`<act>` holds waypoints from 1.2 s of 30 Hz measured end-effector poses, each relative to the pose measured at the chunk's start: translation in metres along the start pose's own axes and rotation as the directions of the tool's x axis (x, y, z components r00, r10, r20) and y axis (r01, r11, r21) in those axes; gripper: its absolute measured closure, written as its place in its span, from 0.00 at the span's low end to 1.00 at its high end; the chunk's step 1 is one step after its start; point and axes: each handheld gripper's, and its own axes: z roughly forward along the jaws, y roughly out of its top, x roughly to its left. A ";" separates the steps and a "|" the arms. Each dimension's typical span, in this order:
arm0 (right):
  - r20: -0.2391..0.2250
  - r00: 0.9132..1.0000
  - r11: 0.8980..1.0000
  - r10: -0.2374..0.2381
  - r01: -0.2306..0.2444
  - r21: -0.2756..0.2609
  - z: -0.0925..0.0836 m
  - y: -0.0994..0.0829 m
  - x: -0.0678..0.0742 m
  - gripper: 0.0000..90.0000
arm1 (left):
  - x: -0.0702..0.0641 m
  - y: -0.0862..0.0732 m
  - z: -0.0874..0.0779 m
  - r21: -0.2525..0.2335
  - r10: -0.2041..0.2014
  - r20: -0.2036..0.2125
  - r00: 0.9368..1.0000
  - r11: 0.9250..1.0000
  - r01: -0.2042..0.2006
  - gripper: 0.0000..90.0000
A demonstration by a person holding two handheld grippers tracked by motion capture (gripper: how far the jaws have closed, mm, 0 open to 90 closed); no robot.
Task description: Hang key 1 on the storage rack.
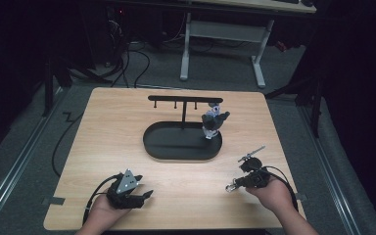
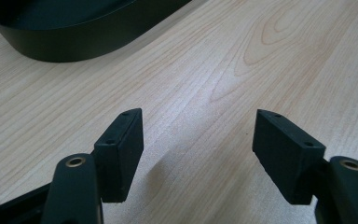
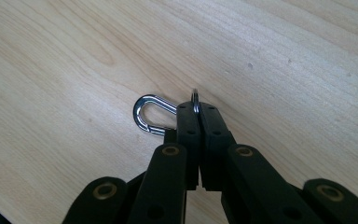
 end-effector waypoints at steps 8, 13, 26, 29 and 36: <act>-0.067 0.997 0.995 0.036 -0.042 -0.085 -0.011 -0.006 -0.006 0.99 | 0.000 0.000 0.000 0.000 -0.004 -0.001 1.000 1.000 0.004 0.38; -0.093 0.995 0.991 0.032 -0.043 -0.125 -0.019 -0.007 -0.006 0.99 | 0.000 0.000 0.000 0.003 -0.004 0.000 1.000 1.000 0.004 0.38; -0.126 0.992 0.974 0.008 -0.036 -0.222 -0.039 0.008 0.003 0.99 | 0.001 0.000 0.000 0.003 -0.007 -0.001 1.000 1.000 0.007 0.38; -0.127 0.992 0.973 0.001 -0.030 -0.230 -0.041 0.012 0.005 0.99 | 0.001 0.000 -0.001 0.002 -0.008 -0.001 1.000 1.000 0.008 0.38; -0.136 0.991 0.967 -0.016 -0.019 -0.253 -0.045 0.027 0.010 0.99 | 0.002 0.000 -0.001 -0.004 -0.013 -0.003 1.000 1.000 0.013 0.38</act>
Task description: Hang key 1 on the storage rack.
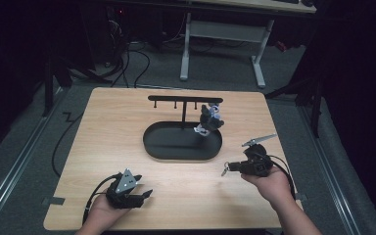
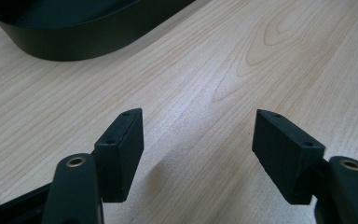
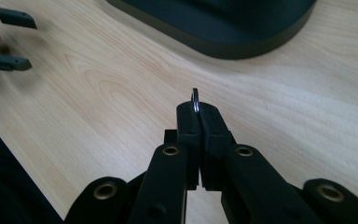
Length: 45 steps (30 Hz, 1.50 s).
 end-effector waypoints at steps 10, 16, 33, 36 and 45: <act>-0.005 1.000 0.999 -0.024 0.024 -0.036 0.003 0.032 0.010 0.99 | 0.001 0.000 -0.001 -0.003 -0.005 -0.001 1.000 1.000 0.005 0.38; -0.018 0.999 0.998 -0.040 0.039 -0.055 0.007 0.051 0.016 0.99 | 0.002 -0.001 -0.002 -0.005 -0.008 -0.002 1.000 1.000 0.008 0.38; -0.008 0.999 0.996 -0.041 0.040 -0.083 0.012 0.095 0.019 0.99 | 0.003 -0.001 -0.002 -0.009 -0.007 0.000 1.000 1.000 0.007 0.38; -0.003 0.999 0.996 -0.041 0.040 -0.083 0.012 0.101 0.019 0.99 | 0.003 -0.001 -0.002 -0.011 -0.009 -0.001 1.000 1.000 0.009 0.38; -0.001 0.999 0.994 -0.047 0.047 -0.098 0.008 0.115 0.022 0.99 | 0.004 -0.002 -0.003 -0.002 -0.008 0.001 1.000 1.000 0.008 0.38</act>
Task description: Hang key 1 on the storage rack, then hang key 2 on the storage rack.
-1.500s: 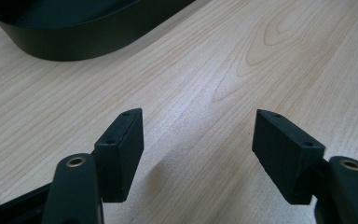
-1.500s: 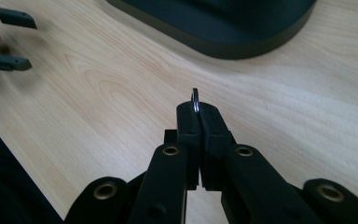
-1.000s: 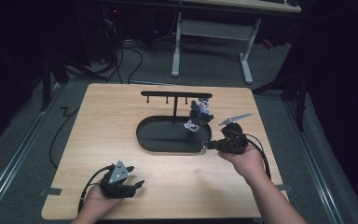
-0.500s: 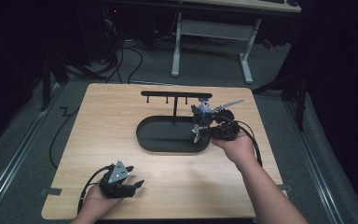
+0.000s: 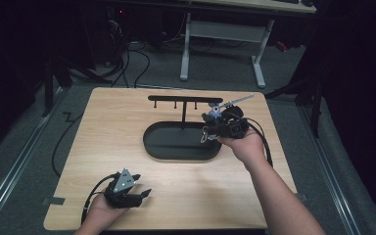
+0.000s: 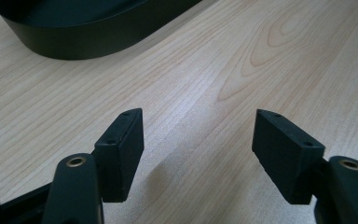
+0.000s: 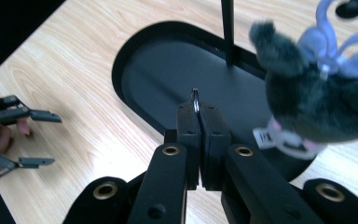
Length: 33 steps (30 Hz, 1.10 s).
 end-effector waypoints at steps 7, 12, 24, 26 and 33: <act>-0.002 1.000 1.000 -0.001 0.001 -0.012 -0.001 0.011 0.003 0.99 | 0.003 -0.001 -0.002 -0.016 -0.014 0.000 1.000 1.000 0.014 0.38; 0.002 1.000 1.000 -0.003 0.003 -0.017 -0.001 0.017 0.003 0.99 | 0.002 -0.001 -0.001 -0.005 -0.005 0.000 1.000 1.000 0.005 0.38; 0.004 1.000 0.999 0.005 -0.005 -0.040 -0.004 0.033 -0.003 0.99 | 0.003 -0.002 0.000 0.001 -0.009 0.005 1.000 1.000 0.009 0.39; 0.011 1.000 0.999 0.007 -0.007 -0.039 -0.003 0.036 -0.003 0.99 | 0.003 -0.002 0.000 -0.003 -0.009 0.001 1.000 1.000 0.009 0.39; 0.013 1.000 0.999 0.003 -0.002 -0.044 0.000 0.044 -0.001 0.99 | 0.001 -0.001 -0.002 -0.005 -0.002 0.000 1.000 1.000 0.002 0.39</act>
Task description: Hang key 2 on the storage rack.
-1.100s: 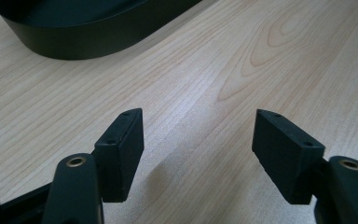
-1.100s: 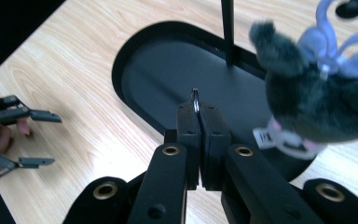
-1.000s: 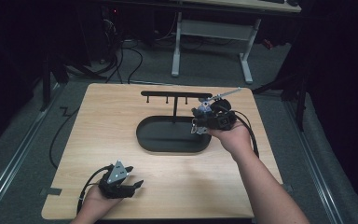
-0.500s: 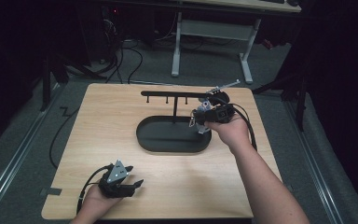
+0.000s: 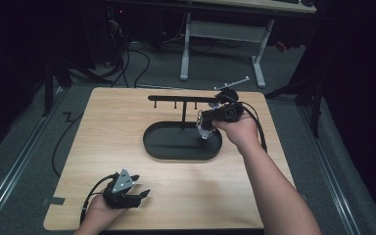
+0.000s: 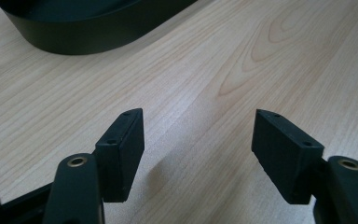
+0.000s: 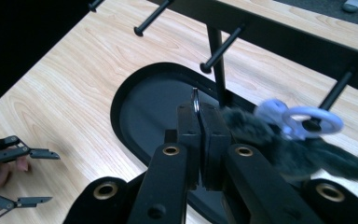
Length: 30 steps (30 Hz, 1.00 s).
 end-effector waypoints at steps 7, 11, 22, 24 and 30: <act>0.001 1.000 1.000 -0.005 0.005 0.001 0.003 0.007 0.001 0.99 | -0.002 -0.001 0.001 0.007 0.006 0.003 1.000 1.000 -0.006 0.39; 0.001 1.000 1.000 -0.019 0.019 0.002 0.007 0.012 0.004 0.99 | 0.000 -0.002 -0.001 0.006 0.000 -0.002 1.000 1.000 0.000 0.39; 0.009 1.000 1.000 0.007 -0.007 0.008 0.018 0.020 -0.002 0.99 | 0.000 -0.002 -0.001 0.004 0.003 0.002 1.000 1.000 -0.003 0.39; 0.005 1.000 1.000 0.013 -0.013 0.003 0.019 0.020 -0.005 0.99 | 0.000 -0.002 -0.001 0.002 0.001 0.002 1.000 1.000 -0.001 0.39; 0.003 0.999 0.999 0.034 -0.034 -0.002 0.021 0.020 -0.010 0.99 | 0.000 -0.001 -0.001 0.004 0.003 0.004 1.000 1.000 -0.003 0.39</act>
